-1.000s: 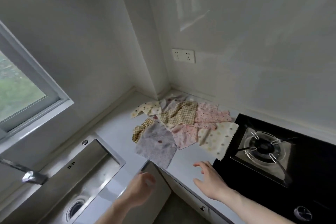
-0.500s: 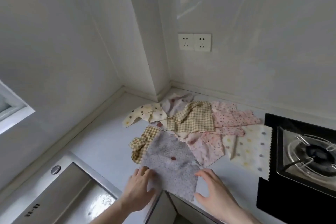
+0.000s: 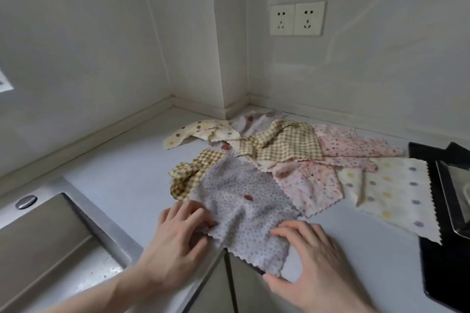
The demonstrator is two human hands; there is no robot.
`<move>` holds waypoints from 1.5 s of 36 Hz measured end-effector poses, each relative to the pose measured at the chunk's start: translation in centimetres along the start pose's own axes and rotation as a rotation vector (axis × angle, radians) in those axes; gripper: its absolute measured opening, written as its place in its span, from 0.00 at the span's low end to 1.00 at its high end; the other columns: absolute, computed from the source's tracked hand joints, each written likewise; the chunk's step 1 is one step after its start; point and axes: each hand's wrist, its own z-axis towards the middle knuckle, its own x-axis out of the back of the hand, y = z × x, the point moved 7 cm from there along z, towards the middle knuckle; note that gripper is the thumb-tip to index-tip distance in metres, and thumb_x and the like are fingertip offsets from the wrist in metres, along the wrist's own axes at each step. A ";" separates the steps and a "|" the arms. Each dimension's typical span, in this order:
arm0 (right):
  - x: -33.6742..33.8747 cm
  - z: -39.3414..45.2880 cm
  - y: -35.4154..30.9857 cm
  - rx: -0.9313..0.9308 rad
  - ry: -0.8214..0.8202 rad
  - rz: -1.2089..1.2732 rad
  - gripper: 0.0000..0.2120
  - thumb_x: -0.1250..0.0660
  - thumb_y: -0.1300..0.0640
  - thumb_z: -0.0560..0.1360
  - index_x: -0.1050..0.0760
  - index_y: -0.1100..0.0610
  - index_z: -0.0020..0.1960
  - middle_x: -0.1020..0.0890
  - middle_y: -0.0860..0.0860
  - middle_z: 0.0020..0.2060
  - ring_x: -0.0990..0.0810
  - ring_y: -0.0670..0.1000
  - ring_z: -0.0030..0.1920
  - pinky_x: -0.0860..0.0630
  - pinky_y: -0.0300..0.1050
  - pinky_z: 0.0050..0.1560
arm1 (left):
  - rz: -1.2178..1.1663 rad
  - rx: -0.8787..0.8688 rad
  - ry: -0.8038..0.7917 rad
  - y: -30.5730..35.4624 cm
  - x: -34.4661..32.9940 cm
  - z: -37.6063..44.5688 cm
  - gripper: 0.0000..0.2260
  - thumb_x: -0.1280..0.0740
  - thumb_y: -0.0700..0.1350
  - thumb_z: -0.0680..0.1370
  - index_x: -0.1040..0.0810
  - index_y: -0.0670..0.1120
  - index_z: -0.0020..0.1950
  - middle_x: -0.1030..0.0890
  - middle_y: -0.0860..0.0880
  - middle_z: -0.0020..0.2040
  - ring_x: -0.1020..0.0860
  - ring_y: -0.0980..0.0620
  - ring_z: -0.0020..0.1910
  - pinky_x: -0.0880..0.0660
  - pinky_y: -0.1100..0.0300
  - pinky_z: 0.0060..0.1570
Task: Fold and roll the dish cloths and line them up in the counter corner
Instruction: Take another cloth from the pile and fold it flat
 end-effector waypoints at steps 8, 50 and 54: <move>0.9 -1.2 -1.3 -0.007 -0.030 -0.075 0.28 0.38 0.24 0.65 0.26 0.37 0.59 0.29 0.34 0.51 0.32 0.37 0.57 0.31 0.39 0.59 | -0.013 -0.093 0.045 -0.4 -0.4 -0.3 0.06 0.39 0.55 0.75 0.26 0.59 0.50 0.27 0.64 0.53 0.30 0.57 0.57 0.35 0.56 0.60; 20.7 -13.7 0.9 -0.382 0.561 0.580 0.16 0.38 0.50 0.74 0.31 0.63 0.37 0.27 0.52 0.31 0.28 0.52 0.37 0.36 0.50 0.41 | -0.282 -0.165 0.129 17.6 11.5 -2.0 0.12 0.29 0.55 0.78 0.19 0.50 0.38 0.19 0.51 0.35 0.26 0.58 0.32 0.29 0.60 0.36; 19.6 -13.7 3.2 -0.462 0.538 0.538 0.18 0.37 0.56 0.81 0.33 0.54 0.32 0.28 0.48 0.29 0.30 0.50 0.35 0.38 0.48 0.38 | -0.312 -0.126 0.028 17.9 8.5 -0.5 0.07 0.30 0.50 0.78 0.14 0.49 0.46 0.15 0.54 0.44 0.18 0.56 0.44 0.20 0.54 0.49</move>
